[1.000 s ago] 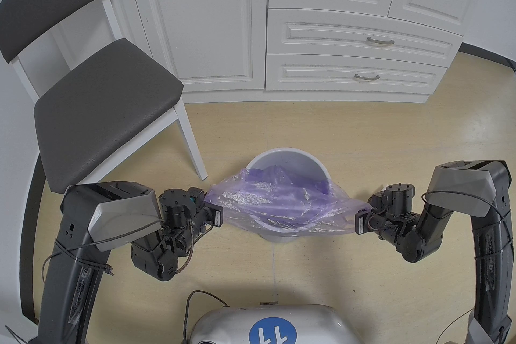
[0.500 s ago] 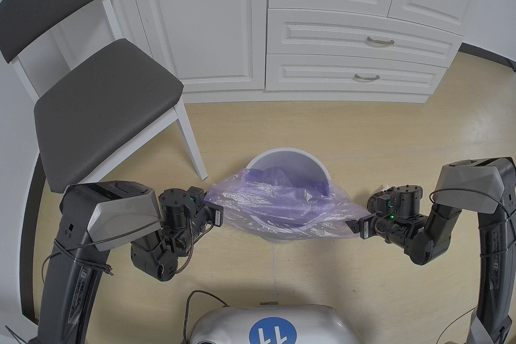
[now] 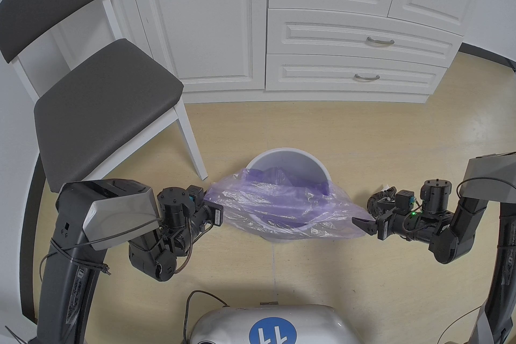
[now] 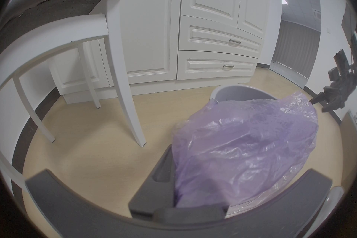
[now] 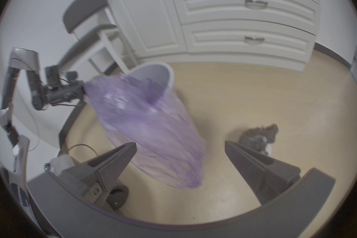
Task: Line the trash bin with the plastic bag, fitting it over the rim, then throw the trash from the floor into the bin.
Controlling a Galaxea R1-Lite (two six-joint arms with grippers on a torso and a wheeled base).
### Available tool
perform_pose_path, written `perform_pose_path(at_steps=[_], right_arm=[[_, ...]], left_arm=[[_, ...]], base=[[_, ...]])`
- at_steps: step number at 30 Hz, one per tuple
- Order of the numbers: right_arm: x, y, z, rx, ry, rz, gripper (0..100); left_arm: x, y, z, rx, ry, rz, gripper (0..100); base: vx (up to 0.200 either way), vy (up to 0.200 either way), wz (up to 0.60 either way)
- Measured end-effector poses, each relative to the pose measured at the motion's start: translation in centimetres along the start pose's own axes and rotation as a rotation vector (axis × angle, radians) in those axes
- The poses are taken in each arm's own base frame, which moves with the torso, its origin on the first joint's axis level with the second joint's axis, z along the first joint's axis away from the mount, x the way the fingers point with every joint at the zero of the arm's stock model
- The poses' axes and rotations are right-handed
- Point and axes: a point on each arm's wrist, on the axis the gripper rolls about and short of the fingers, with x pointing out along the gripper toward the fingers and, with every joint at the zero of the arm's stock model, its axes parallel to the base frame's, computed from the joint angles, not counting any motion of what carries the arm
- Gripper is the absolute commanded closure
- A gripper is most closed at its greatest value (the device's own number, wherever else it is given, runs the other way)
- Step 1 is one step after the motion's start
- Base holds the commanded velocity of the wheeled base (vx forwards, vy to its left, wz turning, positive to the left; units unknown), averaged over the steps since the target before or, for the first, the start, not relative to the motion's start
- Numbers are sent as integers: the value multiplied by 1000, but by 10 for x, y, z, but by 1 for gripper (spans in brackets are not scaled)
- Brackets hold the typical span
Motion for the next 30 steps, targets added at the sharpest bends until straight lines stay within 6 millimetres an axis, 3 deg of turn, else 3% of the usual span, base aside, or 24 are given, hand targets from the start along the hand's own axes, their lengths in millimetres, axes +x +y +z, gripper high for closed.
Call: perform_pose_path(at_steps=[12,19,25,30], right_arm=[[-26,-14,3,-4,-149,159,0],[-25,-2,11,17,-154,91,0],[-14,32,28,-17,-181,-77,0],[-10,85,37,-78,-192,-30,0]], left_arm=[[-1,0,3,0,-5,-1,100],[-2,0,6,-6,-12,0,100],[-3,1,14,-23,-29,1,100],[-5,1,21,-31,-42,1,100]], base=[[0,0,0],[0,0,0],[0,0,0],[0,0,0]])
